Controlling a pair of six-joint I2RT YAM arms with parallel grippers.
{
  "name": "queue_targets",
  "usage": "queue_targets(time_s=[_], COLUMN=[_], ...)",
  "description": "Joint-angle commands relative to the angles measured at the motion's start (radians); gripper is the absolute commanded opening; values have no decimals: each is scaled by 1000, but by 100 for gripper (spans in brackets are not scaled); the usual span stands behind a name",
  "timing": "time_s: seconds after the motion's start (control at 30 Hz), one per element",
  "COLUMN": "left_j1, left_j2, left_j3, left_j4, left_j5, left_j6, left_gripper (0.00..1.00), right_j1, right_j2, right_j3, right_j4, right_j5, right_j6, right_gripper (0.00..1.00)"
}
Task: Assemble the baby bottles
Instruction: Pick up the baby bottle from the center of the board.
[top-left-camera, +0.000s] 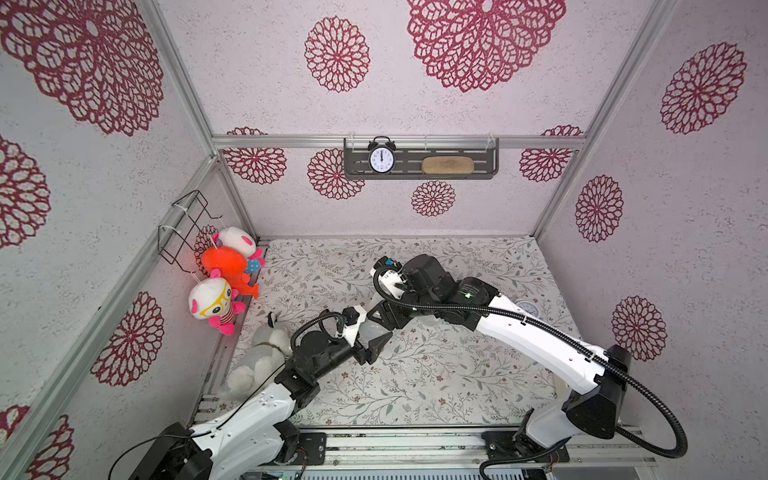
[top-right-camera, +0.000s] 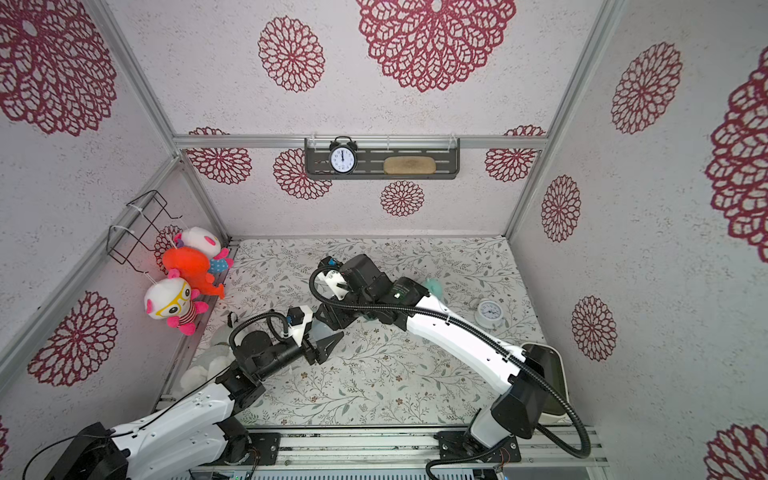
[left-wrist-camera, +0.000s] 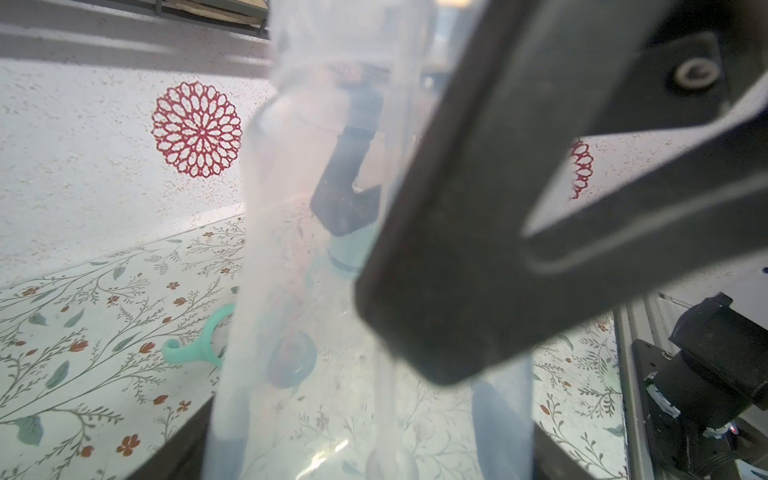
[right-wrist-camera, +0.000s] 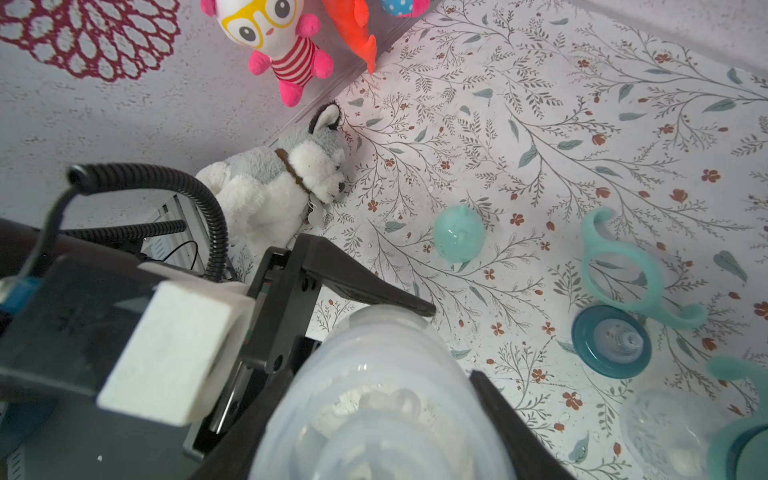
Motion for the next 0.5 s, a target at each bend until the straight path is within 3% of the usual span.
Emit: queue_targets(time_s=[0.0, 0.17, 0.47], left_j1=[-9, -9, -7], left_j2=[-21, -58, -94], left_j3=[8, -4, -4], left_j4=[23, 7, -48], left_j5=[1, -23, -49], left_j6=[0, 0, 19], left_gripper=[31, 0, 0], right_j1=[6, -2, -36], right_j2=[-7, 7, -21], right_j3=[48, 75, 114], right_j4=[42, 46, 62], right_j5=[1, 19, -61], right_j6=[-14, -19, -15], right_gripper=[65, 75, 85])
